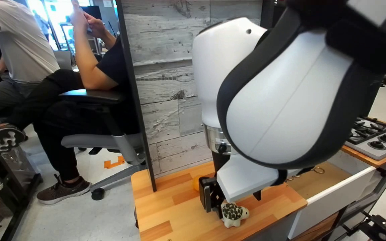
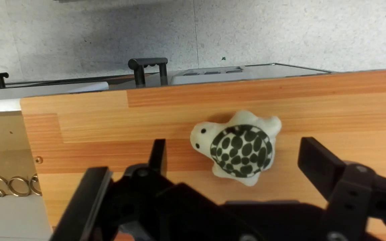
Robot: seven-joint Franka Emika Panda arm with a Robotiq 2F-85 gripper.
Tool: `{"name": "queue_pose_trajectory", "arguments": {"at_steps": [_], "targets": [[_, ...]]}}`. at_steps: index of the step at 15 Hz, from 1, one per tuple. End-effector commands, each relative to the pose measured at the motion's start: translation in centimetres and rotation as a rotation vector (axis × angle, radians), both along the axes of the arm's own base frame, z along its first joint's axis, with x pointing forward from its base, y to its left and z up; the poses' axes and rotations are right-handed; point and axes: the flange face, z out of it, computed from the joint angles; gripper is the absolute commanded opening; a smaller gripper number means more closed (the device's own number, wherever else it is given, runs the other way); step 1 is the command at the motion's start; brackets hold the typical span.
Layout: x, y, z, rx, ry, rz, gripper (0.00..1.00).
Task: Move the white plush toy
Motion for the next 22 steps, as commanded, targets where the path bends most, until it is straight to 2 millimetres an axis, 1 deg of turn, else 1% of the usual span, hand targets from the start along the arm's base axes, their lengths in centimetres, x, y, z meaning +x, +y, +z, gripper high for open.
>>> {"name": "queue_pose_trajectory", "arguments": {"at_steps": [1,5,10,11,12,15,17,20,22], "targets": [[0.4,0.2,-1.8,0.008,0.025,0.017,1.00],[0.7,0.0,-3.1,0.010,0.043,0.015,1.00],[1.6,0.3,-3.9,0.008,0.041,0.020,1.00],[1.8,0.5,-4.0,0.007,0.039,0.022,0.75],[2.0,0.7,-4.0,0.008,0.037,0.025,0.74],[2.3,1.2,-4.0,0.007,0.030,0.025,0.49],[2.4,1.5,-3.7,0.012,0.022,0.017,0.36],[3.1,1.5,-2.4,0.033,-0.005,-0.029,0.13],[3.5,1.4,-1.1,0.057,-0.017,-0.064,0.00]]}}
